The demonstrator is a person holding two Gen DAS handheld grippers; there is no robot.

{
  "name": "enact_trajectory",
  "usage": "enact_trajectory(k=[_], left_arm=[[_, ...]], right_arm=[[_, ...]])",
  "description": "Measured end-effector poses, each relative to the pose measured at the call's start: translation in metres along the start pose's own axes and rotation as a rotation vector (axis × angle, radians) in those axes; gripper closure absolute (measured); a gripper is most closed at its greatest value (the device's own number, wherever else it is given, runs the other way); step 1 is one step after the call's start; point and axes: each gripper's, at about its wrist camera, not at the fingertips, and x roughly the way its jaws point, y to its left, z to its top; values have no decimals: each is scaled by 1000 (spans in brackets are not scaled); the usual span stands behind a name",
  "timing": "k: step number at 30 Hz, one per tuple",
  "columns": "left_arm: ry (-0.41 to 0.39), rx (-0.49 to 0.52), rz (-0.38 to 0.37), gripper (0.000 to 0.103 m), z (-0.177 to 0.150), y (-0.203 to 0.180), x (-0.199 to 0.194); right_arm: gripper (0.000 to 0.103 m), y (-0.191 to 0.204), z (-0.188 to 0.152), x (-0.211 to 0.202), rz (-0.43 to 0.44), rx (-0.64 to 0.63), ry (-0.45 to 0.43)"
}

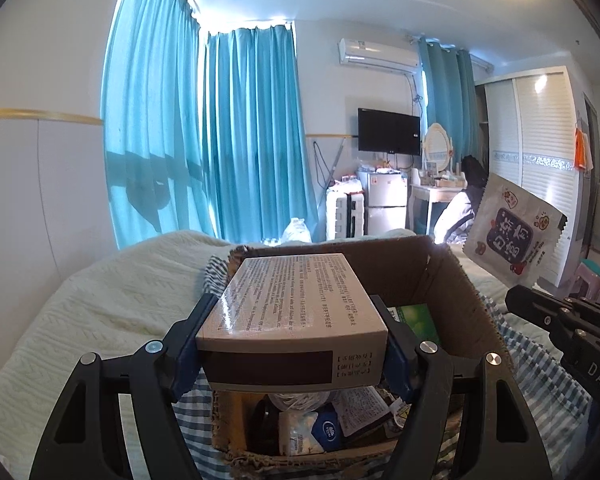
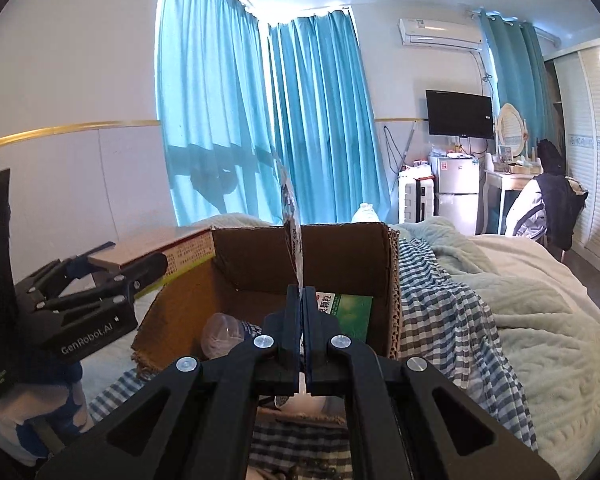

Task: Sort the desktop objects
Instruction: 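Lift the brown medicine box and sachet and carry them over the box, then open both grippers to drop the medicine box and sachet into the box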

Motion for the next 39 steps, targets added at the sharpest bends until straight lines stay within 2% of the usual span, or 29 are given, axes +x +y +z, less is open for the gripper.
enact_trajectory(k=[10,13,15,20,21,22,23,24,28,30,37,39], left_arm=[[125,18,-42,28,-28,-6,58],[166,41,-24,27,-39,-9,70],[165,60,0,26,-45,-12,73],[179,39,-7,21,-48,-10,73],[178,40,-7,20,-47,-10,71],[177,42,-8,14,-46,-9,72],[172,43,-11,8,-45,-9,71],[162,41,-12,6,-44,-10,68],[146,33,-14,4,-38,-11,60],[142,25,-14,4,-35,-9,55],[108,-41,6,0,-22,7,36],[87,-53,8,0,-17,9,27]], right_arm=[[103,-2,-27,49,-16,-19,93],[103,-6,-37,63,-31,-12,140],[102,-6,-42,69,-36,-19,154],[101,-1,-51,77,-72,-48,169],[96,1,-51,77,-77,-50,169],[91,2,-52,77,-81,-53,169],[76,4,-53,77,-84,-61,167],[69,6,-54,76,-85,-68,163],[64,12,-51,70,-112,-78,142],[50,10,-48,62,-123,-62,114],[35,5,-35,41,-145,-38,68],[28,4,-32,34,-144,-30,57]])
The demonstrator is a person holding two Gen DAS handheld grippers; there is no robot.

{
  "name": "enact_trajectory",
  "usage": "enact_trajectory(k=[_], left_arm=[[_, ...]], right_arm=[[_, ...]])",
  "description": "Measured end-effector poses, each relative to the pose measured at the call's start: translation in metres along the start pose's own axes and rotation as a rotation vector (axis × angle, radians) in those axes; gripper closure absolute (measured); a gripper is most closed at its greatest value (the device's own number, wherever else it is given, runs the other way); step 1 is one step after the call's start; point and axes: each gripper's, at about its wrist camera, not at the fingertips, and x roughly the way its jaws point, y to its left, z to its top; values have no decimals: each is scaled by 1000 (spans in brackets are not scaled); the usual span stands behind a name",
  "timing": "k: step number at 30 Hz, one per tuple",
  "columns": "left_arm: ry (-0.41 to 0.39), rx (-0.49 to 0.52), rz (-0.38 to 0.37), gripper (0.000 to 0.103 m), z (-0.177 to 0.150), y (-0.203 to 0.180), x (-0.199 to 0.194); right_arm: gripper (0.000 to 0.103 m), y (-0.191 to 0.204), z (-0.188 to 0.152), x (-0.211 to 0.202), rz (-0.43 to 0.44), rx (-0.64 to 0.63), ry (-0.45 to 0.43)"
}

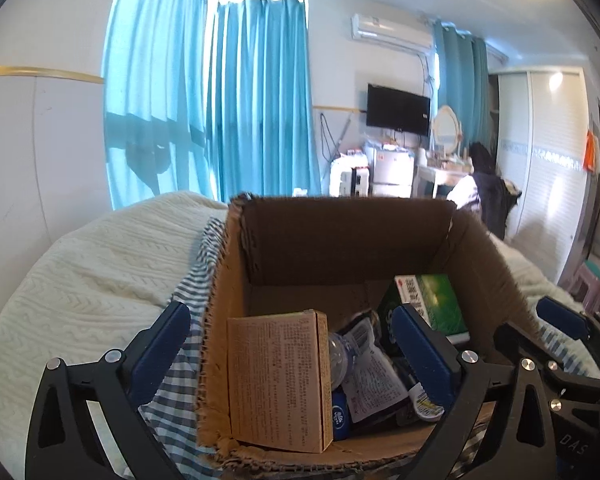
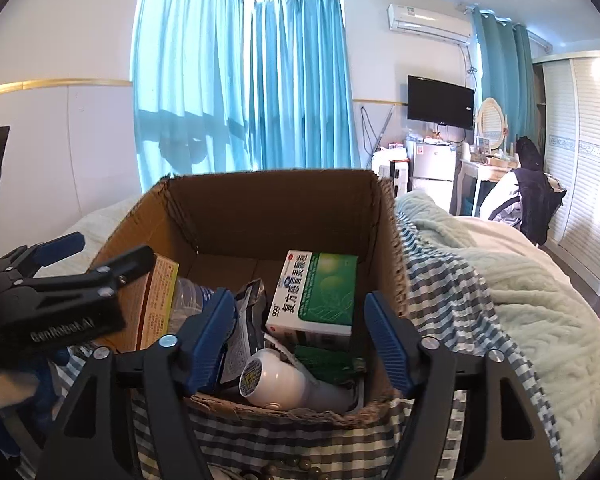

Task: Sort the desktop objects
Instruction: 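Open both grippers to drop the medicine box and sachet into the box, then withdraw both grippers from the box back down to the item pile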

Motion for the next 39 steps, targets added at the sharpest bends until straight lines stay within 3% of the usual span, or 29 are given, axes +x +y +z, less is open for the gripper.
enact_trajectory(k=[14,19,23,30,39], left_arm=[[-85,-53,71,0,-3,6,-57],[-118,-71,171,0,-10,7,-75],[-105,-94,217,0,-13,9,-83],[-33,-52,228,0,-26,0,-83],[39,-85,254,0,-53,-4,-97]], right_arm=[[13,-2,5,-50,28,3,-52],[11,1,5,-65,28,-6,-61],[11,0,3,-76,30,-12,-65],[11,-4,-5,-93,26,-28,-72],[11,-17,-18,-102,55,7,-54]])
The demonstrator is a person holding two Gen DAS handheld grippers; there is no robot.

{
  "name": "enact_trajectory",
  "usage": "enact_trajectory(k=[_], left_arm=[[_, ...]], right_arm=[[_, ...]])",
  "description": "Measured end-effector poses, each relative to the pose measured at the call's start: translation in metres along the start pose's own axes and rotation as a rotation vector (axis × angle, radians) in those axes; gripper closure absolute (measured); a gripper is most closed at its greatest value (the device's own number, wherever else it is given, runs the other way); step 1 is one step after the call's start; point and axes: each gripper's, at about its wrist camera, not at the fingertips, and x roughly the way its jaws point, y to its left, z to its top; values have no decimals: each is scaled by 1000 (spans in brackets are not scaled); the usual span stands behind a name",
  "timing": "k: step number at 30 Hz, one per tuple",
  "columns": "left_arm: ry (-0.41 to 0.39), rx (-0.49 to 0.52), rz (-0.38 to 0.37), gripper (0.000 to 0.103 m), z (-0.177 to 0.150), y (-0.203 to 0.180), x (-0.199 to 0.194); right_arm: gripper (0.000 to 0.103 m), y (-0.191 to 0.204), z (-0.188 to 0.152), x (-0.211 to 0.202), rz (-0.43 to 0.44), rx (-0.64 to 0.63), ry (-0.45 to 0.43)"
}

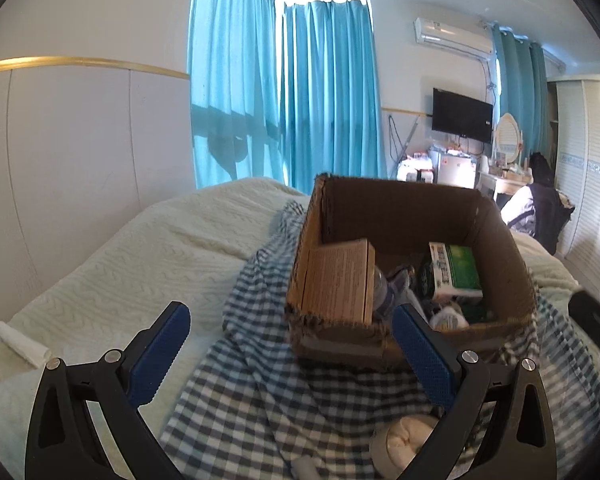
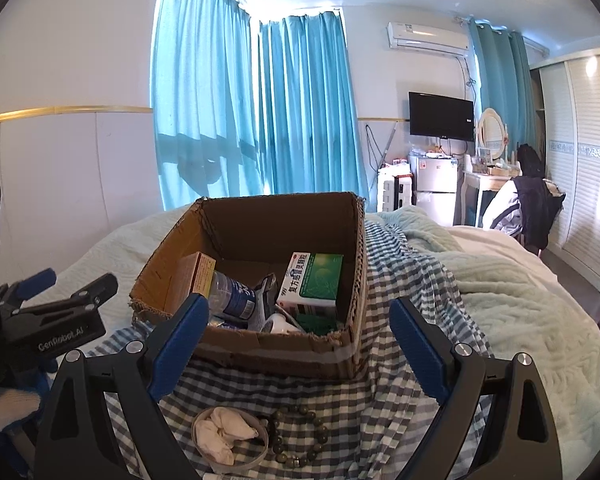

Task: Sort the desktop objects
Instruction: 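Withdraw both grippers from the box back down to the item pile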

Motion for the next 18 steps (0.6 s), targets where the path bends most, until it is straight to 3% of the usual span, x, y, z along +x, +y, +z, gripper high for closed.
enact_trajectory(k=[5,18], left_arm=[[68,-21,-20,0,-27,10,-2],[110,3,-15,0,-53,9,-14]], right_arm=[[11,3,-7,-2,20,-19,5],[13,7,-34,4,59,-11,75]])
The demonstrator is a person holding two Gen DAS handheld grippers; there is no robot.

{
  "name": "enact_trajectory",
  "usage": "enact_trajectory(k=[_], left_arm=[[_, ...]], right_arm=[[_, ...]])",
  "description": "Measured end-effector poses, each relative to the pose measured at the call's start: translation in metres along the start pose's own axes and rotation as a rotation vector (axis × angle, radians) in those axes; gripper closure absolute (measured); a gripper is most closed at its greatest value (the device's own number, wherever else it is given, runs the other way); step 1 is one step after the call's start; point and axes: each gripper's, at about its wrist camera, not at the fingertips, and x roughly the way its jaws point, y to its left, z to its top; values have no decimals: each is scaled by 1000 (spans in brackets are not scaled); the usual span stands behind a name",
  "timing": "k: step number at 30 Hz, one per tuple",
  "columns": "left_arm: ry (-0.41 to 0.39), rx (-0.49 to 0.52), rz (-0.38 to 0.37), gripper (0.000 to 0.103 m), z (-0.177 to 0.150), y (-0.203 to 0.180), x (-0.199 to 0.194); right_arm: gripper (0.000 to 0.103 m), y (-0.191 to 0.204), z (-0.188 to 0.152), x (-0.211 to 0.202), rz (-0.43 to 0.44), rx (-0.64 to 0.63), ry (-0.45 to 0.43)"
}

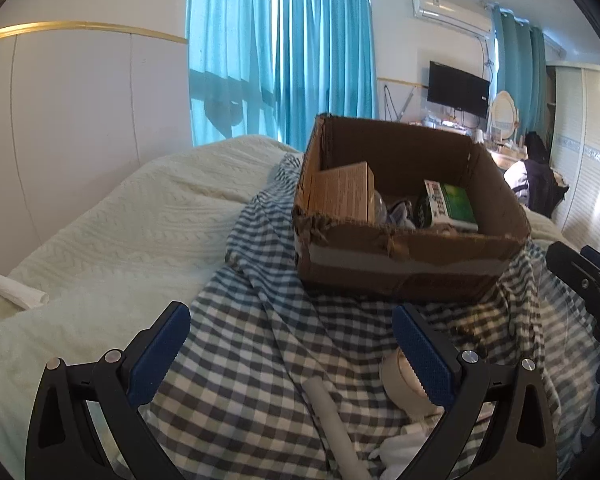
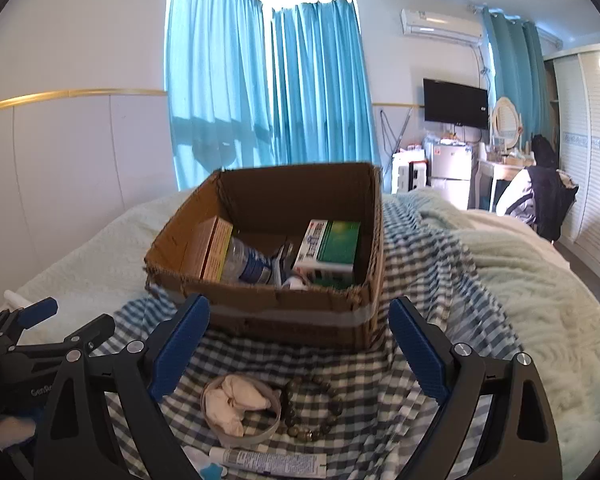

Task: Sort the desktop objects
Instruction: 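Withdraw both grippers from the box back down to the item pile, then grasp the white plastic rod with the left gripper while the right grasps the white tape roll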

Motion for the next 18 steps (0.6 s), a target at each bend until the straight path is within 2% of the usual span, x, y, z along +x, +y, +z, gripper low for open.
enact_trajectory(k=[7,9,11,13,15,16,17,18], left_arm=[[106,50,-3,0,-35,-19,13],[174,48,-10,2,-46,-23,21],[214,41,-23,7,-55,-26,26],[243,50,-45,7,-63,-32,30],[264,55,-59,13,-69,-36,32],[274,54,-60,21,-72,-37,34],[288,50,-66,25,-75,-36,36],[302,49,-71,25,-79,-37,39]], right_arm=[[22,5,-18,12,27,-5,60],[26,5,-22,16,40,1,74],[30,6,-27,22,52,2,95],[34,8,-32,28,66,1,120],[35,13,-38,37,72,-16,155],[35,15,-41,41,79,-22,170],[37,18,-45,46,93,-35,188],[38,22,-49,50,103,-47,202]])
